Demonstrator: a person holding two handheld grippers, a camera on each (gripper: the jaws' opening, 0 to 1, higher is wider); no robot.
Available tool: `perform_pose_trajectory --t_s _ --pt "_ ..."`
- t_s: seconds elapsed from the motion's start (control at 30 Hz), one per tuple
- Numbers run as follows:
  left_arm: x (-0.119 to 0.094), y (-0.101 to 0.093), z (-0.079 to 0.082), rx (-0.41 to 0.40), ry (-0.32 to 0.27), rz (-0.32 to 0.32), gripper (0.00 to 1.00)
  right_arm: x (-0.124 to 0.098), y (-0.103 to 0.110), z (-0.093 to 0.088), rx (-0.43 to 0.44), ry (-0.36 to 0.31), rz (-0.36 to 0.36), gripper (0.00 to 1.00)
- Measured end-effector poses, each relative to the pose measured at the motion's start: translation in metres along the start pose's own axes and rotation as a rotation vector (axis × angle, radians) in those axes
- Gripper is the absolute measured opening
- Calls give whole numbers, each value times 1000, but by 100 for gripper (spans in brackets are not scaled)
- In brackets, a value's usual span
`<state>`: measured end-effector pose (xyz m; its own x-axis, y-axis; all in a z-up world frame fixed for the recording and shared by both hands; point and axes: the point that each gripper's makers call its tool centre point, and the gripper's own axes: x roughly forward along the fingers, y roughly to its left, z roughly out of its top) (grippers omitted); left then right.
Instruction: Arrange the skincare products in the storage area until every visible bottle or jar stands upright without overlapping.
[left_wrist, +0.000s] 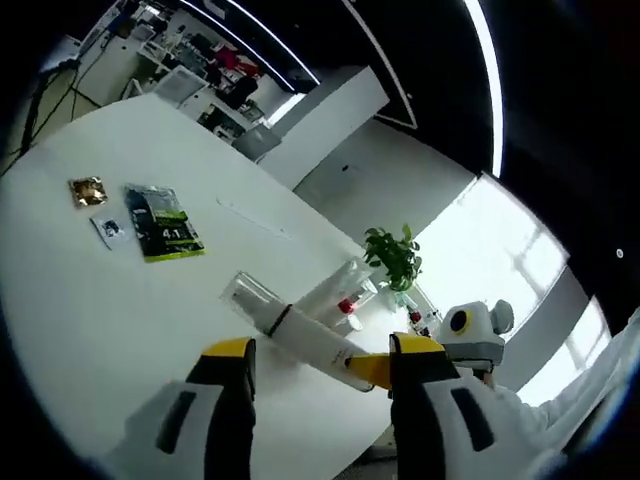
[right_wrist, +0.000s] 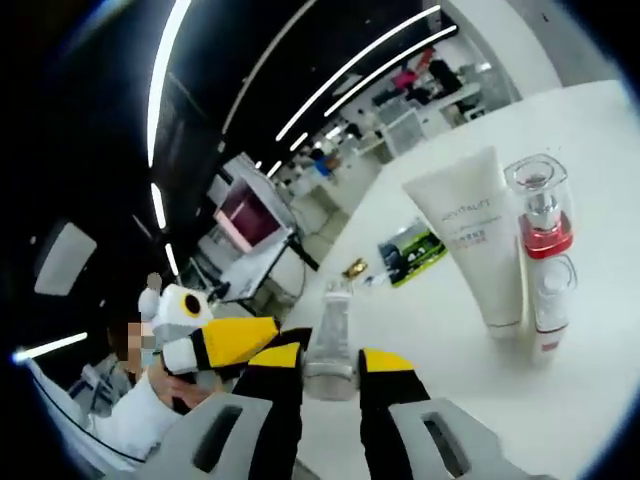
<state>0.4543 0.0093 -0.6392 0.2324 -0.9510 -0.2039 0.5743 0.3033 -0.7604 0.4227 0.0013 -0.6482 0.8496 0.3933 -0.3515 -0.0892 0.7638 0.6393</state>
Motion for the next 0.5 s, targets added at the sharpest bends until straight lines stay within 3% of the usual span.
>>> perform_pose_trajectory --t_s 0.2,0.33,0.5 --pt "9 -2 -6 -47 17 5 39 -4 -1 0 -69 -12 -16 13" --pt "16 -3 -6 -110 24 -9 38 -8 -3 3 -159 -33 -42 13" --pt "25 -1 -8 -78 36 11 37 -11 -3 4 -243 -41 -56 13"
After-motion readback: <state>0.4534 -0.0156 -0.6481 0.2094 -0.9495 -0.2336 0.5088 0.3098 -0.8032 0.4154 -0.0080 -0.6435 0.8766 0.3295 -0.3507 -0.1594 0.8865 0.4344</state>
